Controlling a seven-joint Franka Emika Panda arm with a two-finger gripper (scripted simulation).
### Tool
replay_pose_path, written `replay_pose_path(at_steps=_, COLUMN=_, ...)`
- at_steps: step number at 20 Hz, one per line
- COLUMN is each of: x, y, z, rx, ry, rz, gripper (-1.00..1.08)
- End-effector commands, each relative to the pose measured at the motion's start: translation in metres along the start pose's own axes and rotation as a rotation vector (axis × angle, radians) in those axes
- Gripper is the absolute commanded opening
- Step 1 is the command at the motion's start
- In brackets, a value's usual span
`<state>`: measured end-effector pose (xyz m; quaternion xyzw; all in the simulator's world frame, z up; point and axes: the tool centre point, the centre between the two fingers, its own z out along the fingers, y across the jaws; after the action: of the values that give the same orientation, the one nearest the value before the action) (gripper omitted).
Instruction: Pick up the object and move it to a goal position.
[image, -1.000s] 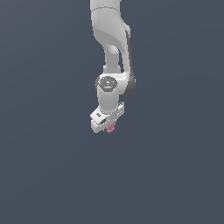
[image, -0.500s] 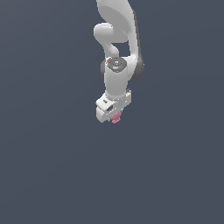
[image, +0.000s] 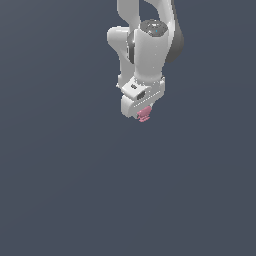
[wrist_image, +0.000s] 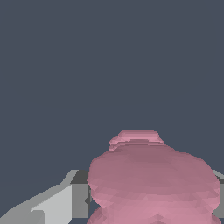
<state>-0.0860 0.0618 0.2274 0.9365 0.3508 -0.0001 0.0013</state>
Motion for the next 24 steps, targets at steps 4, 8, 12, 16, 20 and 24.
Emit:
replay_pose_path(at_steps=4, x=0.005, y=-0.031, z=-0.058, rx=0.001, ry=0.000, rz=0.000, gripper=-1.00)
replay_pose_path(at_steps=8, x=0.010, y=-0.051, z=-0.096, rx=0.001, ry=0.000, rz=-0.001, gripper=-1.00)
replay_pose_path(at_steps=12, x=0.013, y=-0.067, z=-0.128, rx=0.001, ry=0.000, rz=-0.001, gripper=-1.00)
replay_pose_path(at_steps=16, x=0.017, y=-0.078, z=-0.152, rx=0.002, ry=0.000, rz=0.000, gripper=-1.00)
replay_pose_path(at_steps=20, x=0.020, y=-0.086, z=-0.168, rx=0.002, ry=0.001, rz=0.000, gripper=-1.00)
replay_pose_path(at_steps=24, x=0.021, y=-0.089, z=-0.176, rx=0.002, ry=0.001, rz=0.001, gripper=-1.00)
